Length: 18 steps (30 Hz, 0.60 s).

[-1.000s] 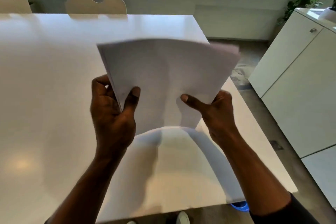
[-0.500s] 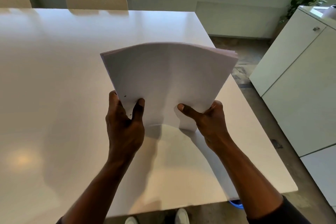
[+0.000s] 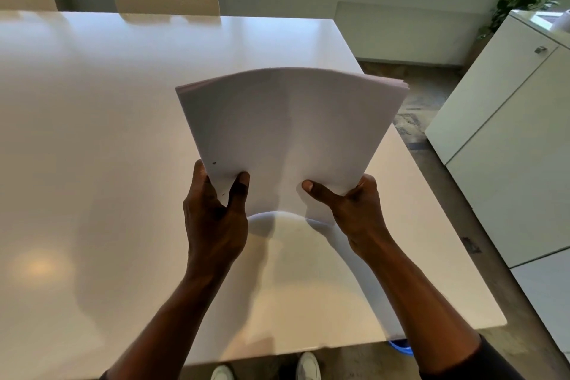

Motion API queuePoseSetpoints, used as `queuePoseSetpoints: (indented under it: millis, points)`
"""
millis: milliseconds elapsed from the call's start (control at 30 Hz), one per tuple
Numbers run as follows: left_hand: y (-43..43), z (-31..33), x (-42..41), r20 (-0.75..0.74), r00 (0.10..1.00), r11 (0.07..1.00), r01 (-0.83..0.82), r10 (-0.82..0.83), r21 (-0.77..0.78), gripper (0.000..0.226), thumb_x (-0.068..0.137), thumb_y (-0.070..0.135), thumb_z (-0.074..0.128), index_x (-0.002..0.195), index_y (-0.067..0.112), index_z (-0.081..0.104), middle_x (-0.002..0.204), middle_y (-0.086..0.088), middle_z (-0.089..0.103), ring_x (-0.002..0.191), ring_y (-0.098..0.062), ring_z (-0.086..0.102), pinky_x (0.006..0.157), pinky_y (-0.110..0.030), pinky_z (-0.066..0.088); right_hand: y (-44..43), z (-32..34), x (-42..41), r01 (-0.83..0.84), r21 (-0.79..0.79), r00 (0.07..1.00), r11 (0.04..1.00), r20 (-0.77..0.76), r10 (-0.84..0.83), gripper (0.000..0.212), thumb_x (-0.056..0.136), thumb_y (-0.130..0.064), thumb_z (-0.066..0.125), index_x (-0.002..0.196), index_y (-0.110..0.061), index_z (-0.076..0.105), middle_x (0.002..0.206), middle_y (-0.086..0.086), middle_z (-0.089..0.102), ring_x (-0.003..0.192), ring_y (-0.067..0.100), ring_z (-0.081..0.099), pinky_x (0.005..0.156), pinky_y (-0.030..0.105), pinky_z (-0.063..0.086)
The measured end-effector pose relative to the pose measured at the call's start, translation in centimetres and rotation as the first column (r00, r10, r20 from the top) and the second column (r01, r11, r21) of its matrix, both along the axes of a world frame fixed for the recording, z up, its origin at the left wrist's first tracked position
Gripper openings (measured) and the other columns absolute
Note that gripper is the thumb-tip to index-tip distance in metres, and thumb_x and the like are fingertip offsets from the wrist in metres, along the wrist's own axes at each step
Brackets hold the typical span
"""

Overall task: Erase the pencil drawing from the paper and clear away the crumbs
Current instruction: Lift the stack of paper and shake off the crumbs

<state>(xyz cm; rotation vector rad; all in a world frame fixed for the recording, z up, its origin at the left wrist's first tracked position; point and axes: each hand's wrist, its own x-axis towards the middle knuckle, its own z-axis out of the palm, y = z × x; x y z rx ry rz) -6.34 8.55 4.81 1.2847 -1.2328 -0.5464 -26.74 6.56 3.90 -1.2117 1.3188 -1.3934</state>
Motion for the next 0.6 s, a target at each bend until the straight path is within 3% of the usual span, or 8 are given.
queuePoseSetpoints:
  millis: [133,233,300,400,500,600]
  points:
    - [-0.2,0.0,0.1,0.009,1.000,1.000,-0.018,0.018,0.000,0.043,0.102,0.009,0.069,0.141,0.017,0.055,0.124,0.013,0.065,0.105,0.020,0.060,0.087,-0.004,0.051,-0.1,0.1,0.0,-0.024,-0.025,1.000,0.999,-0.015,0.024,0.032,0.082,-0.010,0.090,0.099,-0.032,0.075,0.098,-0.015,0.080,0.095,0.012,0.077,0.083,0.030,0.066]
    - [0.1,0.0,-0.1,-0.033,0.999,0.999,0.004,-0.002,0.043,0.044,0.103,0.007,0.067,0.144,0.019,0.055,0.126,0.017,0.064,0.106,0.021,0.059,0.085,-0.002,0.051,0.0,-0.5,0.2,-0.009,0.051,1.000,0.999,0.023,0.008,0.026,0.079,-0.013,0.093,0.091,-0.030,0.079,0.100,-0.011,0.082,0.095,0.014,0.077,0.082,0.031,0.064]
    - [0.1,0.0,0.0,0.008,1.000,0.999,-0.017,0.017,0.038,0.041,0.103,0.007,0.067,0.143,0.012,0.058,0.125,0.006,0.067,0.104,0.017,0.060,0.085,-0.004,0.052,0.0,-0.6,0.1,0.001,0.042,1.000,0.999,0.007,-0.002,0.026,0.079,-0.012,0.094,0.092,-0.029,0.079,0.100,-0.007,0.082,0.096,0.016,0.078,0.084,0.035,0.066]
    - [-0.1,0.0,0.3,0.060,0.997,0.998,-0.059,0.058,0.023,0.038,0.102,0.009,0.069,0.139,0.005,0.061,0.124,-0.002,0.069,0.100,0.012,0.062,0.086,-0.007,0.053,0.0,-0.2,-0.1,-0.024,-0.018,1.000,1.000,-0.019,0.024,0.030,0.081,-0.011,0.091,0.097,-0.032,0.075,0.098,-0.013,0.080,0.096,0.013,0.077,0.084,0.033,0.066]
    - [0.0,0.1,0.2,-0.012,0.999,0.997,-0.047,0.048,0.065,0.042,0.103,0.009,0.068,0.144,0.010,0.059,0.126,0.004,0.069,0.102,0.010,0.063,0.090,-0.012,0.057,0.0,-0.5,0.1,-0.036,0.007,0.999,0.999,-0.025,0.036,0.029,0.081,-0.011,0.091,0.092,-0.033,0.076,0.093,-0.021,0.080,0.093,0.006,0.076,0.080,0.028,0.065]
    - [0.3,0.2,0.0,-0.068,0.998,0.995,-0.004,0.011,0.101,0.046,0.104,0.010,0.066,0.149,0.016,0.056,0.129,0.016,0.066,0.109,0.013,0.062,0.091,-0.007,0.055,0.1,-0.9,0.4,-0.035,0.053,0.999,0.998,-0.007,0.035,0.029,0.080,-0.010,0.092,0.090,-0.033,0.077,0.095,-0.023,0.080,0.093,0.003,0.076,0.078,0.022,0.063]
